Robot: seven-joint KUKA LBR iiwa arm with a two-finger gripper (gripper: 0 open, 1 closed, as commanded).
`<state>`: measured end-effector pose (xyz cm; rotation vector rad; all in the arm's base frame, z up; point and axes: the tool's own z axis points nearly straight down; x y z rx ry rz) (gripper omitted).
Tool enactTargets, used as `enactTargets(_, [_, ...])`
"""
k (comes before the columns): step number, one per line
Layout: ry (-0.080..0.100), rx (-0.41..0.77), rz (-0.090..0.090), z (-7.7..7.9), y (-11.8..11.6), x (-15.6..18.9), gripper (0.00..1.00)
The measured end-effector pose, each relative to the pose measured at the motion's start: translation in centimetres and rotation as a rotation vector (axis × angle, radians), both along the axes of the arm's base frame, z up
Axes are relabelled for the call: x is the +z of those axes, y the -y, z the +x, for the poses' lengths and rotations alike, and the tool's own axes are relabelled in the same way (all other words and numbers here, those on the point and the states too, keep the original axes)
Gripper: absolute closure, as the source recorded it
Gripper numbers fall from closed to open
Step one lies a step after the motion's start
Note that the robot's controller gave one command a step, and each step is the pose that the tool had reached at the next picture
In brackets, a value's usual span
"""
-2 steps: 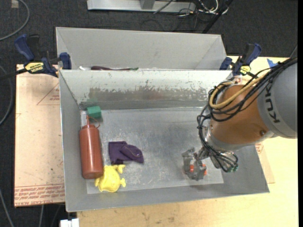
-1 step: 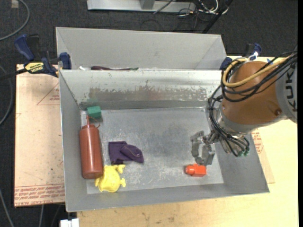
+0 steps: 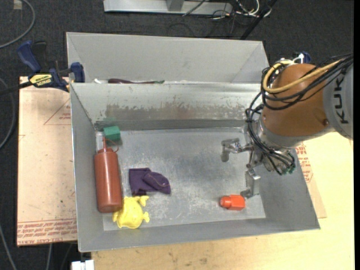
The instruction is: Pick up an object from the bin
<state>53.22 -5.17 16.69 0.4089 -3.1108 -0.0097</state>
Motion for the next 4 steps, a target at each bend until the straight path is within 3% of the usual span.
enactTargets(1, [-0.001,0.001,0.000,0.0,0.0,0.0,0.00])
enactTargets(3, [0.001,0.028,0.001,-4.2,1.8,-4.2,0.00])
enactTargets(4, [0.010,0.153,0.001,-4.5,2.0,-9.1,1.00])
